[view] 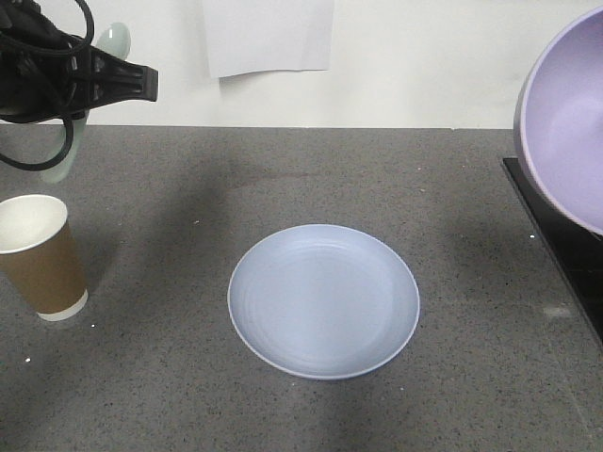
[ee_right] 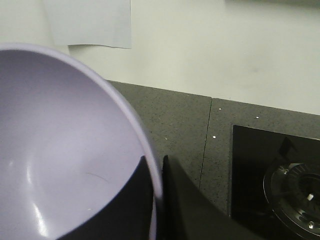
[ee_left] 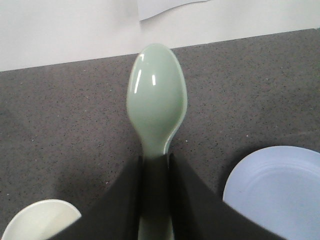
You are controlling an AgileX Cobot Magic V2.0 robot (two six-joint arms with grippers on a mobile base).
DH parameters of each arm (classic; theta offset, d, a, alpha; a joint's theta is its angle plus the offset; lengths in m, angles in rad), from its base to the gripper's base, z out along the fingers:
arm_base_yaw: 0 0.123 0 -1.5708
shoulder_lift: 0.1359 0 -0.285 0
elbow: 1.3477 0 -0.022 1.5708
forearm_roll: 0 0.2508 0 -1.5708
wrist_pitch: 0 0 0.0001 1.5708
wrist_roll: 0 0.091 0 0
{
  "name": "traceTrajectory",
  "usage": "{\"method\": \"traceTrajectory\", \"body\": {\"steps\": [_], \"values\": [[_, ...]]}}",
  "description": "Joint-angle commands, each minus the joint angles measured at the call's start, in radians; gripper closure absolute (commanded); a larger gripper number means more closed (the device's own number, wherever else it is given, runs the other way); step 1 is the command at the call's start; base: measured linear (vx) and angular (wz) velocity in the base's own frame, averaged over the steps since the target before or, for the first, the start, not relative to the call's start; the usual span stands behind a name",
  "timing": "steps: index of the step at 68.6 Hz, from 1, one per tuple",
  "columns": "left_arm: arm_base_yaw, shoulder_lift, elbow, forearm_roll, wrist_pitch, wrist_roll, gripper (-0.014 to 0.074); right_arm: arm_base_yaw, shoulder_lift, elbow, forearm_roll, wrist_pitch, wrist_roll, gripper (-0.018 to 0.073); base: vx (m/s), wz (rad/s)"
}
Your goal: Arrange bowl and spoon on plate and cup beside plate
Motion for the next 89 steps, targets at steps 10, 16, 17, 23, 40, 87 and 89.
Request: {"method": "traceTrajectory", "body": {"steps": [10,16,17,23,40,87,89], "values": [[0.001,-0.029,-0.02,0.031,-0.047,-0.002,0.0602,-0.004,-0.002,-0.023,0.024,-0.065,-0.007,0.0564,0.02,0.0],[0.001,-0.029,-0.02,0.031,-0.047,-0.002,0.0602,-0.004,-0.002,-0.023,0.024,-0.065,-0.007,0.0564,0.02,0.0],[0.001,-0.029,-0.02,0.031,-0.047,-0.002,0.0602,-0.004,-0.002,-0.023,0.024,-0.065,-0.007,0.0564,0.02,0.0],[0.001,-0.029,-0.02,0.031,-0.047,-0.002,0.0602,-0.004,-0.002,-0.023,0.024,-0.065,-0.007,0.0564,0.02,0.0],[0.001,-0.029,-0.02,0.031,-0.047,-0.002,0.0602,-0.004,-0.002,-0.023,0.024,-0.065,-0.007,0.0564,0.02,0.0],[0.001,-0.029,-0.02,0.031,-0.047,-0.002,0.0602,-0.004,-0.002,-0.023,0.024,-0.065,-0.007,0.0564,0.02,0.0],[0.001,-0.029,-0.02,0.031,-0.047,-0.002,0.0602,-0.004,-0.002,-0.023,0.024,-0.065,-0.007,0.0564,0.01,0.0]]}}
